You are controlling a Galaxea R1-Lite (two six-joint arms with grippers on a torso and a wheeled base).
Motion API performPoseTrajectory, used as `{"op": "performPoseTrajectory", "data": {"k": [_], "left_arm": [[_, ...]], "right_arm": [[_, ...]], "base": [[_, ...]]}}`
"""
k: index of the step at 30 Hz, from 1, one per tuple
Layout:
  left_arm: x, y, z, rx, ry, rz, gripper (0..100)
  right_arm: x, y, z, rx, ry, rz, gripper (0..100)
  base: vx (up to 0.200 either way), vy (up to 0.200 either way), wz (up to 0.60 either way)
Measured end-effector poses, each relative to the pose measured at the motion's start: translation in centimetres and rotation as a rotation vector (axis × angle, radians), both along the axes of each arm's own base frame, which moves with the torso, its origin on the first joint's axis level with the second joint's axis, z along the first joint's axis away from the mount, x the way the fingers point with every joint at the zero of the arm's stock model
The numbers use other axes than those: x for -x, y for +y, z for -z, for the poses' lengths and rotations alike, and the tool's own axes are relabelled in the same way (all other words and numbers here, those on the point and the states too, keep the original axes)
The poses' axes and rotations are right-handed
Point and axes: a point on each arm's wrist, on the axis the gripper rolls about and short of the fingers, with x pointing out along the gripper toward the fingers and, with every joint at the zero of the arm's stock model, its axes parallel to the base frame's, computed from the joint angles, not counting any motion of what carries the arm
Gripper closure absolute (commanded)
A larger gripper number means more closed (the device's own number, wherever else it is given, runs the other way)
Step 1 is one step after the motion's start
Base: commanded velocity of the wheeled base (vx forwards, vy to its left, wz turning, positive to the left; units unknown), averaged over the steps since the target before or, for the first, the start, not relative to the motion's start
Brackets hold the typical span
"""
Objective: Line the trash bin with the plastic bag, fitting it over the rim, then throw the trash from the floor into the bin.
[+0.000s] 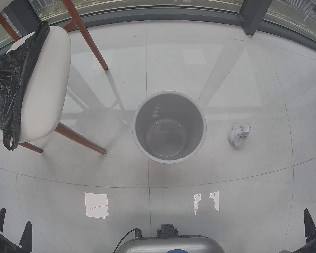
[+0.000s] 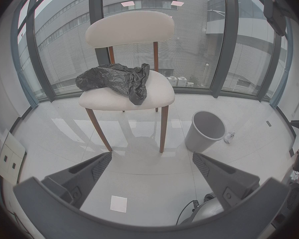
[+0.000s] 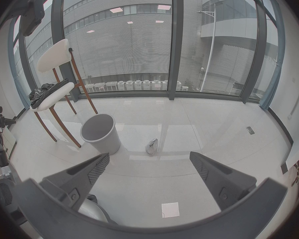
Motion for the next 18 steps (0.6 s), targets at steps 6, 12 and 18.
{"op": "performPoseTrajectory", "data": {"k": [6, 12, 18], "left_arm": [[0.0, 0.0, 0.0, -0.001, 0.0, 0.0, 0], [0.0, 0.0, 0.0, -0.001, 0.0, -0.002, 0], [0.0, 0.0, -0.11, -0.001, -0.011, -0.002, 0]], "right_arm": [[0.0, 0.0, 0.01, 0.001, 0.001, -0.004, 0], [0.0, 0.03, 0.0, 0.003, 0.0, -0.011, 0], [0.0, 0.03, 0.01, 0.001, 0.001, -0.016, 0]], "base": [[0.0, 0.0, 0.0], [0.0, 0.0, 0.0], [0.0, 0.0, 0.0]]}}
